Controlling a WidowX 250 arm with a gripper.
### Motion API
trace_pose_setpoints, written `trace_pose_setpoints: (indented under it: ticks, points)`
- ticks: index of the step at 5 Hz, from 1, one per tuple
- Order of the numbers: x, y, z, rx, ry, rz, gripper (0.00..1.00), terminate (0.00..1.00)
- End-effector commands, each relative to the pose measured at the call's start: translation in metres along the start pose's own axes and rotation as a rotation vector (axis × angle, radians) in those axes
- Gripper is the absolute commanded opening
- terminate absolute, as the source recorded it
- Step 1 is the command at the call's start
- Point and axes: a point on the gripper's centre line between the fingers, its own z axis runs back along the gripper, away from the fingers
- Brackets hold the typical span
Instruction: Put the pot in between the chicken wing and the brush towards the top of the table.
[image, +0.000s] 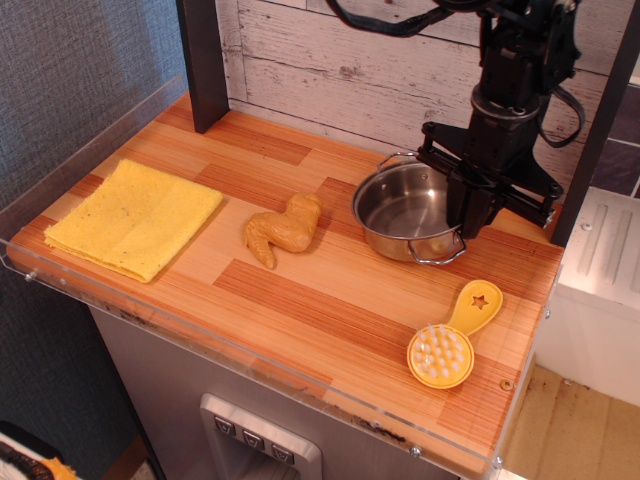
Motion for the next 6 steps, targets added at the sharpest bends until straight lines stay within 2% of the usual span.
trace_pose_setpoints:
  ticks: [1, 2, 3, 4, 5, 6]
  points:
    - [-0.001, -0.005, 0.017, -0.068, -0.059, -0.044, 1.0, 0.0]
    - [0.001, -0.001, 0.045, -0.057, -0.116, -0.019, 1.0, 0.0]
    - [-0.015, 0.023, 0.084, -0.045, -0.166, 0.032, 1.0, 0.0]
    - [-0.048, 0.057, 0.099, -0.04, -0.098, 0.131, 1.0, 0.0]
    - [-0.076, 0.078, 0.096, -0.011, -0.008, 0.224, 1.0, 0.0]
    - [-0.086, 0.089, 0.093, -0.019, 0.013, 0.244, 1.0, 0.0]
